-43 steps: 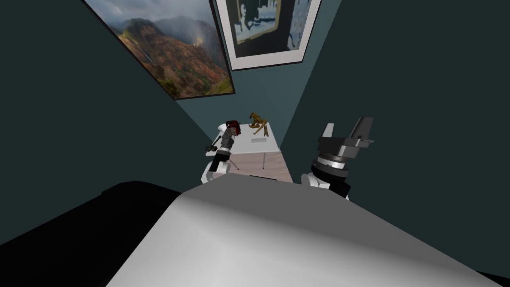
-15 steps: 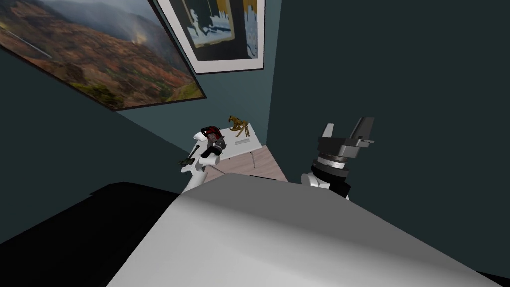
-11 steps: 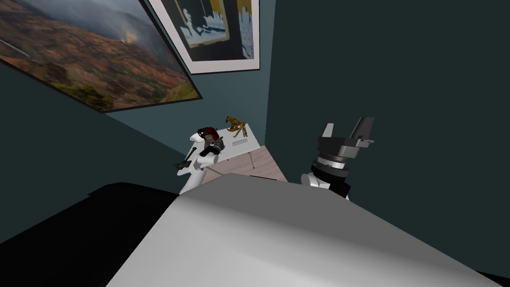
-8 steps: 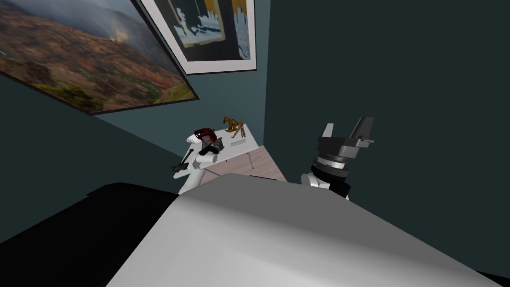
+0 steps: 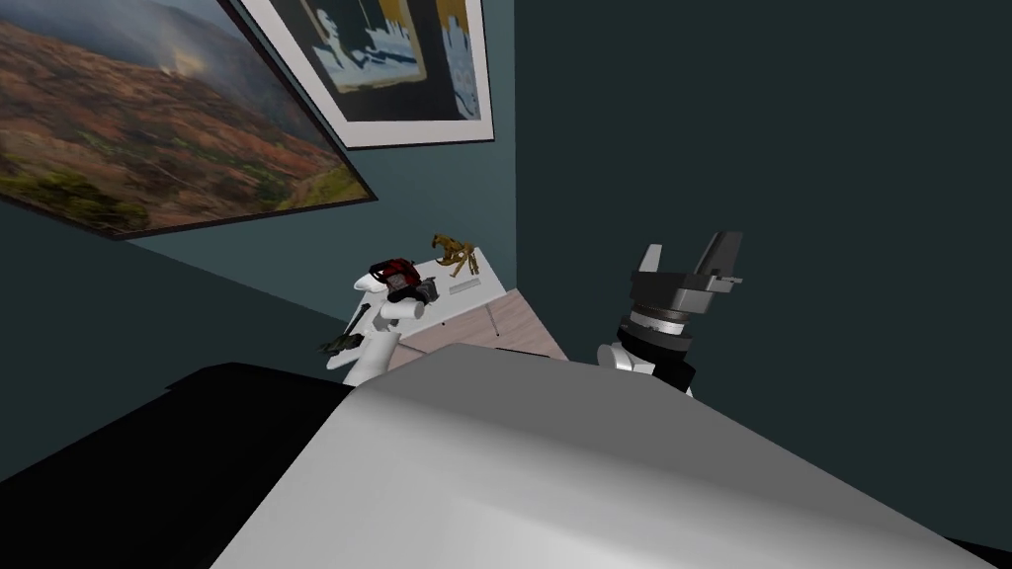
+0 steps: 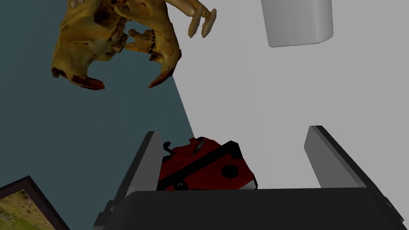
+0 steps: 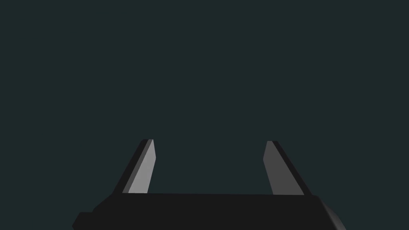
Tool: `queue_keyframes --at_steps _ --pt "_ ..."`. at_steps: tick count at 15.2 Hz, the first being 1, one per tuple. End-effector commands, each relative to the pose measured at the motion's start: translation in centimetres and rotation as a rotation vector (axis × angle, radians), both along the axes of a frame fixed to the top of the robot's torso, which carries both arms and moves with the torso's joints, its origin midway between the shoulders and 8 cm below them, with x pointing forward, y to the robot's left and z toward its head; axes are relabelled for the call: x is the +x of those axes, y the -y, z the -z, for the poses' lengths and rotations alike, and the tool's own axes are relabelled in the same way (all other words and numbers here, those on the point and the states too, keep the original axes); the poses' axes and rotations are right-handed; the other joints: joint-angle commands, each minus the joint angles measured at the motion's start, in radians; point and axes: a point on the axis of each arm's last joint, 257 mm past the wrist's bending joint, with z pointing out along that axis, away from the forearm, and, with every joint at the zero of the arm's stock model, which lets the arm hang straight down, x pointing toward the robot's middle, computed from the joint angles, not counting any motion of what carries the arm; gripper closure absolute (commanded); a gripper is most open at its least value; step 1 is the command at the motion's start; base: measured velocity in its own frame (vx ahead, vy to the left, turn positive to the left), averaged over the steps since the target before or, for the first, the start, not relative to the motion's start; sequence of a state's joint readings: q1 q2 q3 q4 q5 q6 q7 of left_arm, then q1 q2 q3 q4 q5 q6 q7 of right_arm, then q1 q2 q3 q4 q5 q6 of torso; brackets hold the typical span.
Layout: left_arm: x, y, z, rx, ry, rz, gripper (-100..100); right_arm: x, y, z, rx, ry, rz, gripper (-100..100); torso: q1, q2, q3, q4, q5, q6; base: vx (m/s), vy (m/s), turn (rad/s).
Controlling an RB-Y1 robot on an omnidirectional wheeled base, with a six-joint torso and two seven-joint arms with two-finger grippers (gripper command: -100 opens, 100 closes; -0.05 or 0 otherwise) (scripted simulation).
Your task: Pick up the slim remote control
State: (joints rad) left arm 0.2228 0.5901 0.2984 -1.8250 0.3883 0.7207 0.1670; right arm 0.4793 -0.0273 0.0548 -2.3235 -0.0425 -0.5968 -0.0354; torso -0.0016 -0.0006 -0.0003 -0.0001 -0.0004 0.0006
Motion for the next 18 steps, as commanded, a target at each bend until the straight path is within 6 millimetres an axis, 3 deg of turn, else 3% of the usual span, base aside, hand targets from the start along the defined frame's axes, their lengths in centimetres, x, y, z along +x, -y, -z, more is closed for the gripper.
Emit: queue_keyframes --at_steps 1,2,3,6,7,10,11,18 --pt "-0.6 -0.4 1.0 -0.016 -0.044 -0.021 -100 0.0 0.0 0.0 0.000 0.000 0.000 0 0.000 0.000 0.000 0.000 0.000 0.000 0.014 -0.018 -0.090" --pt "-0.7 -0.4 1.0 -0.016 -0.047 -0.022 -100 0.0 0.0 0.0 0.000 0.000 0.000 0 0.000 0.000 0.000 0.000 0.000 -0.001 0.008 -0.008 0.023" --pt "-1.1 -2.0 1.1 -0.039 -0.070 -0.056 -100 0.0 0.0 0.0 0.000 0.000 0.000 0 0.001 0.001 0.000 0.000 0.000 -0.001 0.011 -0.021 -0.142" --pt "-1.8 -2.0 1.9 -0.047 -0.109 -0.066 -100 0.0 0.0 0.0 0.000 0.000 0.000 0 0.001 0.000 0.000 0.000 0.000 -0.001 0.013 -0.016 -0.116" --pt "-2.3 -3.4 2.0 -0.072 -0.131 -0.100 -100 0.0 0.0 0.0 0.000 0.000 0.000 0 0.001 0.001 0.000 0.000 0.000 -0.001 0.014 -0.021 -0.170" --pt "-3.0 -3.4 2.7 -0.081 -0.169 -0.110 -100 0.0 0.0 0.0 0.000 0.000 0.000 0 0.001 0.000 0.000 0.000 0.000 -0.001 0.016 -0.017 -0.101" --pt "-3.5 -4.7 2.6 -0.106 -0.187 -0.143 -100 0.0 0.0 0.0 0.000 0.000 0.000 0 0.001 0.000 0.000 0.000 0.000 -0.001 0.018 -0.020 -0.172" --pt "-5.6 -5.6 4.0 -0.153 -0.282 -0.195 -100 0.0 0.0 0.0 0.000 0.000 0.000 0 0.001 0.000 0.000 0.000 0.000 -0.001 0.019 -0.014 -0.104"
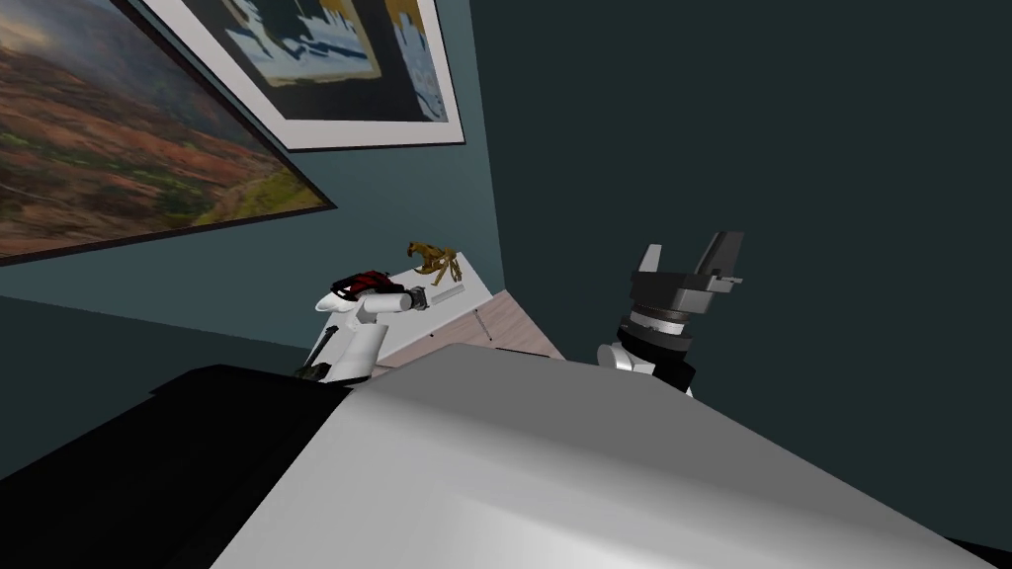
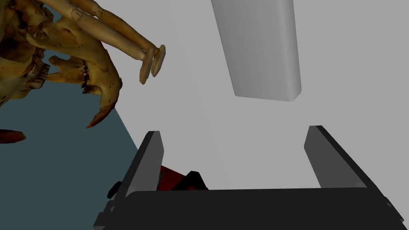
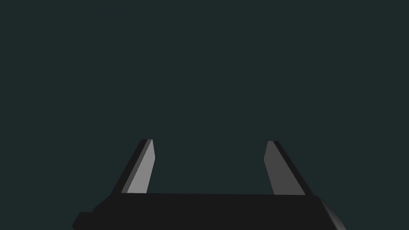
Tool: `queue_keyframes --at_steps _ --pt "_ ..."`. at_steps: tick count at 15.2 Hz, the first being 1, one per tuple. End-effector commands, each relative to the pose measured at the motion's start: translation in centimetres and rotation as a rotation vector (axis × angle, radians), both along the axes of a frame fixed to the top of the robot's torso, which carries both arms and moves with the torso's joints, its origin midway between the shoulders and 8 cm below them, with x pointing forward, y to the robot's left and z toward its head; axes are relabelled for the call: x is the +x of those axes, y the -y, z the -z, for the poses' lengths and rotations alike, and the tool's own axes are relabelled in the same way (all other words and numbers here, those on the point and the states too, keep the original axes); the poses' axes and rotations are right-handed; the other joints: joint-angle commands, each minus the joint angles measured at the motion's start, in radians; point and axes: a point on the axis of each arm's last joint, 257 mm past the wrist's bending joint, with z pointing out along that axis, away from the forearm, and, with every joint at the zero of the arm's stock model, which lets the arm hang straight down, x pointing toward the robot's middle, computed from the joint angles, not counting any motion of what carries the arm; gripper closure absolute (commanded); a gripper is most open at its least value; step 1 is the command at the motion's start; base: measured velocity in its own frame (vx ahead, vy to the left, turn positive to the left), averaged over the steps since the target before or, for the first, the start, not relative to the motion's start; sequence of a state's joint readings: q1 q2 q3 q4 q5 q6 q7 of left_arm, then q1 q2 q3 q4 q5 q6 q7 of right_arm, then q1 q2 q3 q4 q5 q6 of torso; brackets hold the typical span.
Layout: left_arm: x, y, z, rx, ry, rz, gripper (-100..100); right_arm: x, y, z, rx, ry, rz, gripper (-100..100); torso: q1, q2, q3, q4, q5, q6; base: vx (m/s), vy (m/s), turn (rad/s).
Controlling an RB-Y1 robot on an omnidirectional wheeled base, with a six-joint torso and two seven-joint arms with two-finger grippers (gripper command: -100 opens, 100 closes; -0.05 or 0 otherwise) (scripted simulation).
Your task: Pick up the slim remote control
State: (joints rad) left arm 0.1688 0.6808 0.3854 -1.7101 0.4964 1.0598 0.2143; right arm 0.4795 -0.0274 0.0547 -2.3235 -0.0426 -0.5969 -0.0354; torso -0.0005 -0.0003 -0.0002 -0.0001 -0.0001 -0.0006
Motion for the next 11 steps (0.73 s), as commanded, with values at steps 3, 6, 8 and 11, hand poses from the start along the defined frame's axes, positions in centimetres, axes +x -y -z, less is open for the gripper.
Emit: queue_keyframes --at_steps 3,6,8,11 --pt "-1.7 -0.9 0.8 -0.043 -0.065 -0.047 -100 0.0 0.0 0.0 0.000 0.000 0.000 0 0.000 -0.001 0.000 0.000 0.000 0.001 0.025 -0.013 -0.139" --pt "-3.1 -1.5 1.2 -0.082 -0.114 -0.086 -100 0.0 0.0 0.0 0.000 0.000 0.000 0 0.000 -0.001 -0.001 0.000 0.000 0.001 0.031 -0.012 -0.141" --pt "-3.9 -2.1 1.2 -0.113 -0.136 -0.119 -100 0.0 0.0 0.0 0.000 0.000 0.000 0 0.000 0.000 0.000 0.000 0.000 0.000 0.021 -0.007 -0.069" --pt "-5.1 -2.4 1.5 -0.153 -0.178 -0.154 -100 0.0 0.0 0.0 0.000 0.000 0.000 0 0.000 -0.001 0.000 0.000 0.000 0.000 0.033 -0.004 -0.135"
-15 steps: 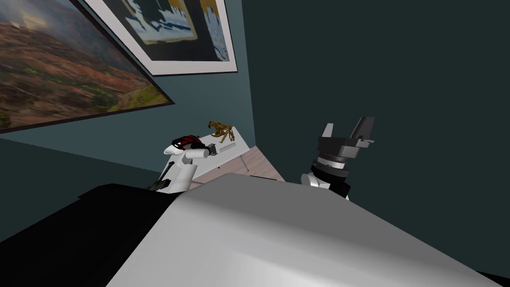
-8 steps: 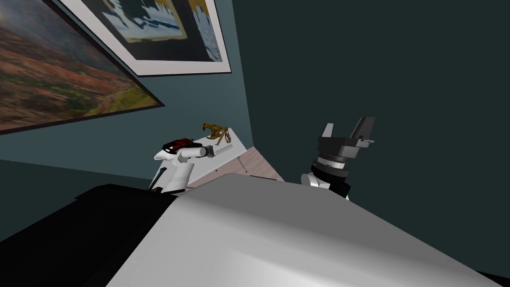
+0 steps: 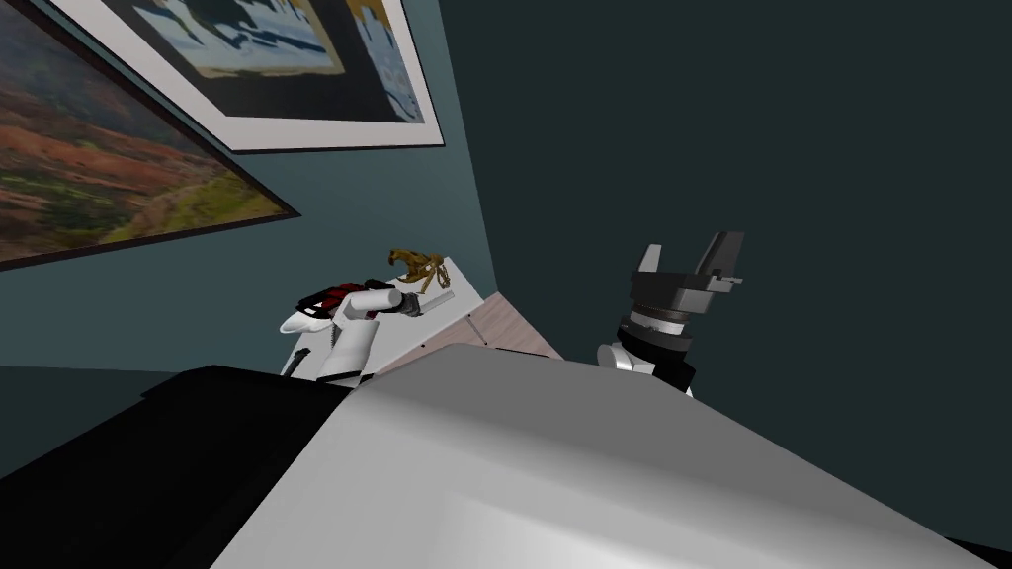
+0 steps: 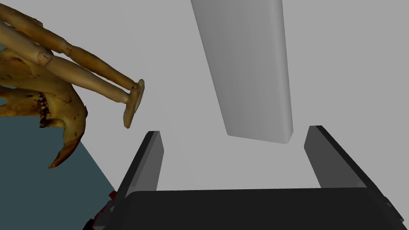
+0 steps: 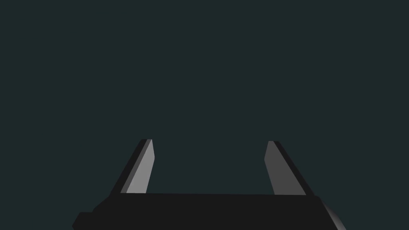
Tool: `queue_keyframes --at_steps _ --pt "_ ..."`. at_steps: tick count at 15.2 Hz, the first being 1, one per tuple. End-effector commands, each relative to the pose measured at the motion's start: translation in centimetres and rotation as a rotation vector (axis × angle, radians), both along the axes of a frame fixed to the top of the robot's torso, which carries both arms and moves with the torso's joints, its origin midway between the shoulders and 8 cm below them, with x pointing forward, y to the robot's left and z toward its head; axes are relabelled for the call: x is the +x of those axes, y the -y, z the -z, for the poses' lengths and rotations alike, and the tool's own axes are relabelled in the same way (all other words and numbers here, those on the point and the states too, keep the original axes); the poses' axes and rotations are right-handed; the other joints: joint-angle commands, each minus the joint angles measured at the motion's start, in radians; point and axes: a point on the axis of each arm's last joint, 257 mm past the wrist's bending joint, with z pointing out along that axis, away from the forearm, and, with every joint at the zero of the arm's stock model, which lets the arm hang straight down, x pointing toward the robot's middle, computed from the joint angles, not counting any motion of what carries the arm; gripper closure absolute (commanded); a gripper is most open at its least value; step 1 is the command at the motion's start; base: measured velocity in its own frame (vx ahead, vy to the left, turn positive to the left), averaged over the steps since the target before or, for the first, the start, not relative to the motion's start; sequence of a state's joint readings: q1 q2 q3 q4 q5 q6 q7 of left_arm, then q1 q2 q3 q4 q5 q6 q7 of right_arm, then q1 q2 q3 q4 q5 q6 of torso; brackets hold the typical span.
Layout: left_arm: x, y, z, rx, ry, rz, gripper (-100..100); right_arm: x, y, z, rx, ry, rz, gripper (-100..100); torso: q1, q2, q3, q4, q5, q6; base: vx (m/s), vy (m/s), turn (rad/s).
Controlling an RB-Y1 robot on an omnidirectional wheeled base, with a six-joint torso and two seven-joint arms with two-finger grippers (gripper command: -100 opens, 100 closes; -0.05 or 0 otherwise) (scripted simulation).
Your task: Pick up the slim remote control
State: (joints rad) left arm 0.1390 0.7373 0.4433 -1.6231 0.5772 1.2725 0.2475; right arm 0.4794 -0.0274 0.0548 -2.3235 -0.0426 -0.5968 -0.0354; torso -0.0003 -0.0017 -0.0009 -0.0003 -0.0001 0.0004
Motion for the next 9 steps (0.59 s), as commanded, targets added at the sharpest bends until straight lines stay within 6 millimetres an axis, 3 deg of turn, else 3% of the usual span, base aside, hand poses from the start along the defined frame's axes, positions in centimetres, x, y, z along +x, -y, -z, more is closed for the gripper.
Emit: queue_keyframes --at_steps 1,9 --pt "-1.1 -0.1 0.2 -0.031 -0.035 -0.027 -100 0.0 0.0 0.0 0.000 0.000 0.000 0 0.000 0.000 0.000 0.000 0.000 0.000 0.045 0.000 -0.159" --pt "-4.2 -0.1 1.0 -0.118 -0.136 -0.095 -100 0.0 0.0 0.0 0.000 0.000 0.000 0 0.001 0.000 0.000 0.000 0.000 0.000 0.033 0.004 -0.092"
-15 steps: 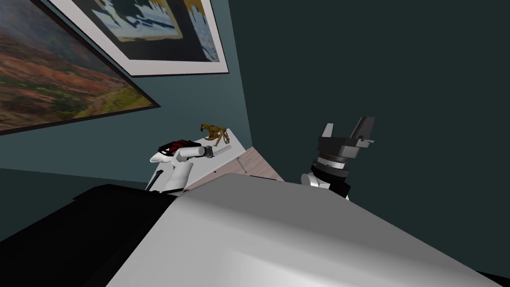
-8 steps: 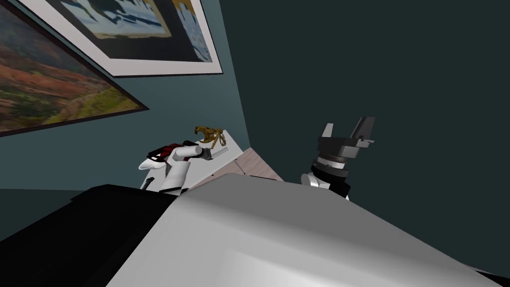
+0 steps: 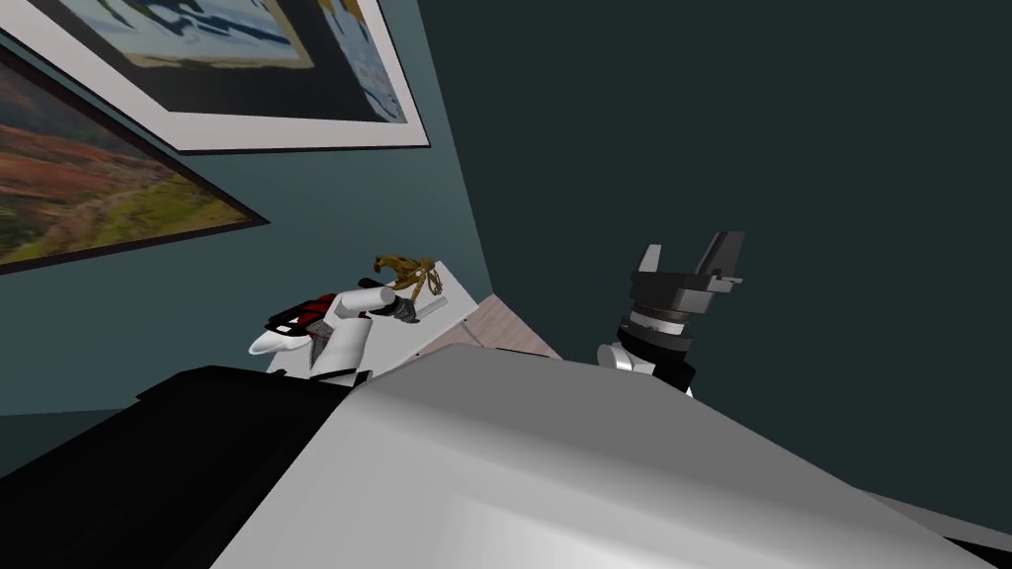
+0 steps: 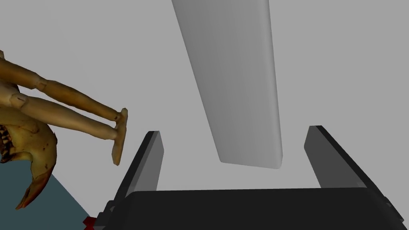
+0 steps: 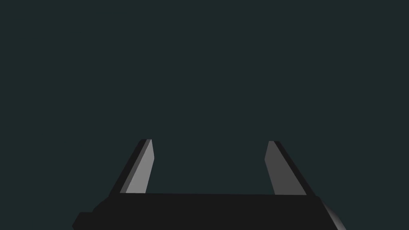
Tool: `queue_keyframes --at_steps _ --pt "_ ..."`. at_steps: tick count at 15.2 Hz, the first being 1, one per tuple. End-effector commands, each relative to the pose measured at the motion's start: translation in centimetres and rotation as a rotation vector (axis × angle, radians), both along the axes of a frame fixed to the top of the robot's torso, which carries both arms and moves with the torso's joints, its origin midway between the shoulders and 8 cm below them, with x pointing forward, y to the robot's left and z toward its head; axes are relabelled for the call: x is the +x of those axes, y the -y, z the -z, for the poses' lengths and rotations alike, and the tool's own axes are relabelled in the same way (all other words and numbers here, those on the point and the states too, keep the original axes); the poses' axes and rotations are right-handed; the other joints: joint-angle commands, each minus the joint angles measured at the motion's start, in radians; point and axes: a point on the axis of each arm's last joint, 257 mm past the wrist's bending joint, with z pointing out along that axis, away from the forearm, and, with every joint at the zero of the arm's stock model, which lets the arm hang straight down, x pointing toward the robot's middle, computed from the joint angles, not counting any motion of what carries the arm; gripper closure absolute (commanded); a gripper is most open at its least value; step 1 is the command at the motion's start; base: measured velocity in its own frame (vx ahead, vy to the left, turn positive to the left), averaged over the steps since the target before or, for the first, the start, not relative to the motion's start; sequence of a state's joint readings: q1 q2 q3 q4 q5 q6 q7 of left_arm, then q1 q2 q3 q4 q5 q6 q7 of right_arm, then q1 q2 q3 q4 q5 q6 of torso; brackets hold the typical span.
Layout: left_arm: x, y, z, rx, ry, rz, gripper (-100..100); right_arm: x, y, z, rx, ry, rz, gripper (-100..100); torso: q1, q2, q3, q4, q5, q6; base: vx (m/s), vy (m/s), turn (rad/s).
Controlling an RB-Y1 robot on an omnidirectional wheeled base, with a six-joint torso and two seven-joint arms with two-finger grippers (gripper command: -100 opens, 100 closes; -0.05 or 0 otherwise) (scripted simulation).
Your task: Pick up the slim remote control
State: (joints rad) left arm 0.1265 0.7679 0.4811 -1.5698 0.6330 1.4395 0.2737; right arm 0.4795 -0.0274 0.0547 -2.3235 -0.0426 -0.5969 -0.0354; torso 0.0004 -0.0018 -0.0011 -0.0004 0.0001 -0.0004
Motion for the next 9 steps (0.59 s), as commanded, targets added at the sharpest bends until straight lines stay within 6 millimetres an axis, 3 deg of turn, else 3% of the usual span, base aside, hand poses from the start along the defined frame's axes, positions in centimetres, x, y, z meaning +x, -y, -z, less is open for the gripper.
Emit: queue_keyframes --at_steps 1,9 --pt "-1.2 0.0 0.1 -0.040 -0.033 -0.033 -100 0.0 0.0 0.0 0.000 0.000 0.000 0 0.000 0.000 0.000 0.000 0.000 0.000 0.049 0.006 -0.114" --pt "-4.9 1.0 0.7 -0.154 -0.153 -0.107 -100 0.0 0.0 0.0 0.000 0.000 0.000 0 0.001 -0.002 -0.001 0.000 0.000 0.000 0.051 0.021 -0.110"
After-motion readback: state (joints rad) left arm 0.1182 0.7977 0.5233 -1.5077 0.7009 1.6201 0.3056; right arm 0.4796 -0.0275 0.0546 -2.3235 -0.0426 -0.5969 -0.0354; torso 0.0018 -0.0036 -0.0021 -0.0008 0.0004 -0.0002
